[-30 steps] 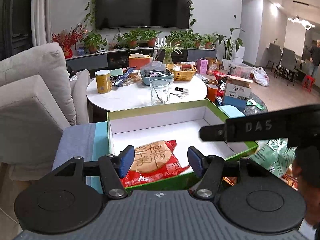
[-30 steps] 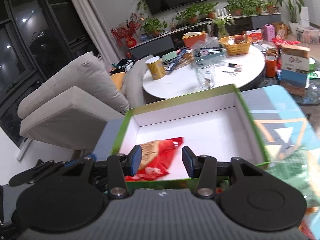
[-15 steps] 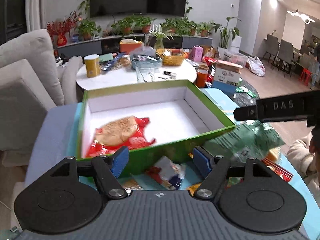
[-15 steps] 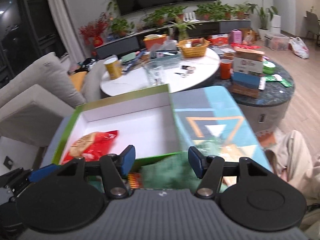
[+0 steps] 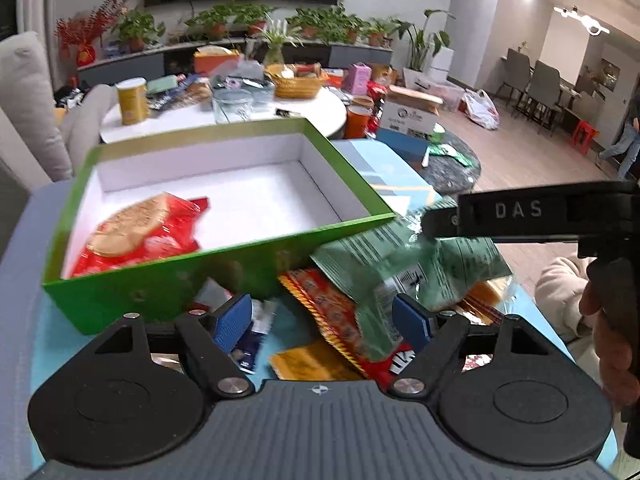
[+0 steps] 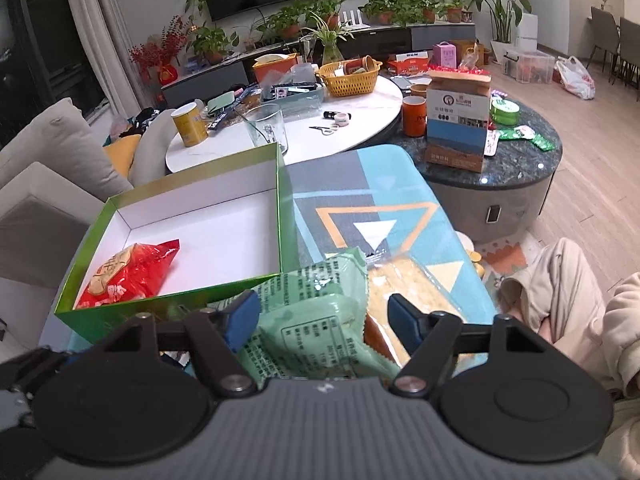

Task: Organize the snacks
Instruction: 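Move the right gripper to the green snack bag and grasp it, then lift the green snack bag and carry it over the green box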

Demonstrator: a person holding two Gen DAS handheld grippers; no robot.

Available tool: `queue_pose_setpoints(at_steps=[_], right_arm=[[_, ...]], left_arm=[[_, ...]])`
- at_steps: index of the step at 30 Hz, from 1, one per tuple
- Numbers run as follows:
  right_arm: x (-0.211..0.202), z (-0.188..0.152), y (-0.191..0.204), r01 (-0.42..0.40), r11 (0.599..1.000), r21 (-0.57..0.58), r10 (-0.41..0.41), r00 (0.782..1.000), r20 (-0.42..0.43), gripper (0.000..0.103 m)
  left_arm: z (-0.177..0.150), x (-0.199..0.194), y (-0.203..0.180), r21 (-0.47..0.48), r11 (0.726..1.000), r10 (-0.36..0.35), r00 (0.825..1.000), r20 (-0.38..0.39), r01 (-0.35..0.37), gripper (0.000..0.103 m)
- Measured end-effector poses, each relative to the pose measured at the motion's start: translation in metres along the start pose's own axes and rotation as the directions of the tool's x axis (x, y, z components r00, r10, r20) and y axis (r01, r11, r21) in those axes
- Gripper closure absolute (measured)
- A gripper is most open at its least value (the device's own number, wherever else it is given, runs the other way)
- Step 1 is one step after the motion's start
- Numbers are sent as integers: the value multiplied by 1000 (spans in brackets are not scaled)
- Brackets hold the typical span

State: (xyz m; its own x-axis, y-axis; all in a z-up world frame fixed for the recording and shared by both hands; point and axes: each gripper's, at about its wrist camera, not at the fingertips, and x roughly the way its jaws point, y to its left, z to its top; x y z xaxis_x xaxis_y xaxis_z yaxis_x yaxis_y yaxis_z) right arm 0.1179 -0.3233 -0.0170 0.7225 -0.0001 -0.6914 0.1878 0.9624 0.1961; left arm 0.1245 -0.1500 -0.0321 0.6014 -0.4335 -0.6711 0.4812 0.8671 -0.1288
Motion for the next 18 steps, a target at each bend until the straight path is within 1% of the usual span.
queue_pose_setpoints(at_steps=[3,7,10,13,14,17,18], right_arm=[[0,-2,-5,-34,999,23,35,999,-17,56],[-2,-3,-3,-29,1000,0,29,1000,-12,56],[-1,-3,-5,-35,999,8,35,999,-15,56],[0,-2,-10,-46,998,31,47,999,-21,56],[1,-2,-11,-49,998,38,50,998,-23,56],[0,-2,-12,-54,998,46,55,998,-26,55],[0,-2,-12,-54,997,47,56,998,-29,53]], left_arm=[[-2,11,-4,-3,1000,-10,1000,-27,10,27],[-3,17,-4,-29,999,-28,999,-34,27,25],[-4,13,-2,-41,997,-67,997,-28,66,25],[-5,9,-5,-28,992,-121,992,-29,121,25],[-5,10,-9,-20,992,-128,991,-31,128,24],[-5,20,-18,11,996,-87,995,-46,88,24],[-4,24,-19,9,996,-83,995,-47,84,25]])
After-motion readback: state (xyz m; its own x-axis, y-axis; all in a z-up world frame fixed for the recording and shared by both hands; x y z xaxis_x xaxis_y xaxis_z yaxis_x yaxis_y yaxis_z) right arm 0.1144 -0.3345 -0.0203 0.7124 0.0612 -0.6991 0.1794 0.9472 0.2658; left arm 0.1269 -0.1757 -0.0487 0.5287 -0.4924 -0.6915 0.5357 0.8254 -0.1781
